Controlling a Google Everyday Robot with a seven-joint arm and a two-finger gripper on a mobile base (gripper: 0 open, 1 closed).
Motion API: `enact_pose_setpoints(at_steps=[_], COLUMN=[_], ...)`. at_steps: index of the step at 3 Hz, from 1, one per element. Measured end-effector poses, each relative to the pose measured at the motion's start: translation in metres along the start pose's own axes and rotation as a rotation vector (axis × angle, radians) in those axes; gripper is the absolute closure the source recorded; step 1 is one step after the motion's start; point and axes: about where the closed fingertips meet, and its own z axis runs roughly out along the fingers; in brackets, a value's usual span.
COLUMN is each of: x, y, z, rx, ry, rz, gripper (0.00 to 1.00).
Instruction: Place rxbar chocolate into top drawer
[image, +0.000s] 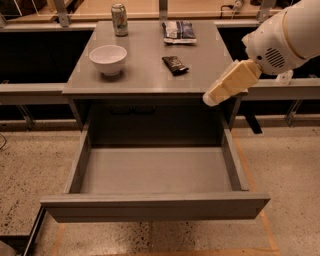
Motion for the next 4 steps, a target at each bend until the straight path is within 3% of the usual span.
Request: enact_pose_setpoints(at_steps=[2, 4], x=[-0.019, -0.048], y=[-0.008, -0.059], z=[0.046, 0.134], rx=[0.023, 0.032], ry=[-0.064, -0.161], rz=[0.060, 0.153], gripper=[0.00, 0.00])
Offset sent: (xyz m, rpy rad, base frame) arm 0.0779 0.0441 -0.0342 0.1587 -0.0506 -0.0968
